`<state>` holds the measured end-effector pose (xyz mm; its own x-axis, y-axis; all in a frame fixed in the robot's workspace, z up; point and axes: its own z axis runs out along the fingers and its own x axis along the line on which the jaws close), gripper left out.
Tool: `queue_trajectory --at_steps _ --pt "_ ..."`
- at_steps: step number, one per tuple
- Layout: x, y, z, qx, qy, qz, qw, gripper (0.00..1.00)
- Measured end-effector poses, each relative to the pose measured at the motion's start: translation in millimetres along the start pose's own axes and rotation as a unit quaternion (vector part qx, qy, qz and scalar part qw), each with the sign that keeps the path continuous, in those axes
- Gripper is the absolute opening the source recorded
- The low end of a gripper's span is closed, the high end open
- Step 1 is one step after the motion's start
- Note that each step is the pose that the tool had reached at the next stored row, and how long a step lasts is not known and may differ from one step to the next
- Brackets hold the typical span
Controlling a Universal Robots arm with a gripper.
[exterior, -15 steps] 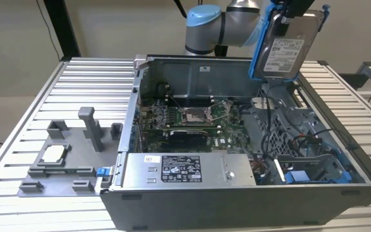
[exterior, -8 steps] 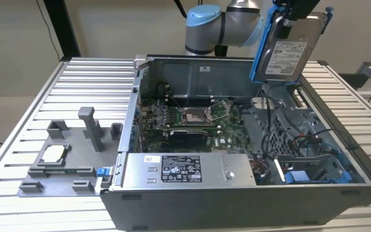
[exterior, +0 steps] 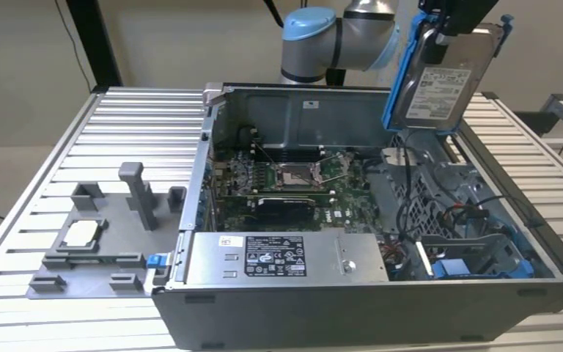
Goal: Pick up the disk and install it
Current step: 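Pick up the disk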
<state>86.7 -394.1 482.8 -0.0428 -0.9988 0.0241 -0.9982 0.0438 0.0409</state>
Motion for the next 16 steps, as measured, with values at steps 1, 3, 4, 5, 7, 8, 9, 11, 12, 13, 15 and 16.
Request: queue_trajectory --at_steps 1,3,4,5,7,8,9,11,12,13,15,16 --pt "1.9 -0.3 0.0 -0.0005 0.0001 0.000 1.00000 0.00" --pt "5.6 -0.9 0.1 -0.0014 0.0001 0.000 1.00000 0.00" --pt "7.5 -1.2 0.1 -0.0018 0.0001 0.000 1.00000 0.00" --pt "9.3 -1.5 0.2 -0.0023 0.0001 0.000 1.00000 0.00" --pt "13.3 -2.2 0.2 -0.0031 0.0001 0.000 1.00000 0.00" --pt "15.1 -2.5 0.3 -0.0035 0.0001 0.000 0.99999 0.00" --pt "16.9 -2.8 0.3 -0.0039 0.0002 0.000 0.99999 0.00" --pt "20.6 -3.6 0.3 -0.0048 0.0003 0.000 0.99999 0.00" --pt "22.4 -4.0 0.3 -0.0052 0.0003 0.000 0.99999 0.00" --pt "24.2 -4.4 0.4 -0.0056 0.0003 0.000 0.99998 0.00" --pt "27.8 -5.1 0.4 -0.0064 0.0003 0.000 0.99998 0.00" --pt "29.8 -5.4 0.5 -0.0067 0.0003 0.000 0.99998 0.00"
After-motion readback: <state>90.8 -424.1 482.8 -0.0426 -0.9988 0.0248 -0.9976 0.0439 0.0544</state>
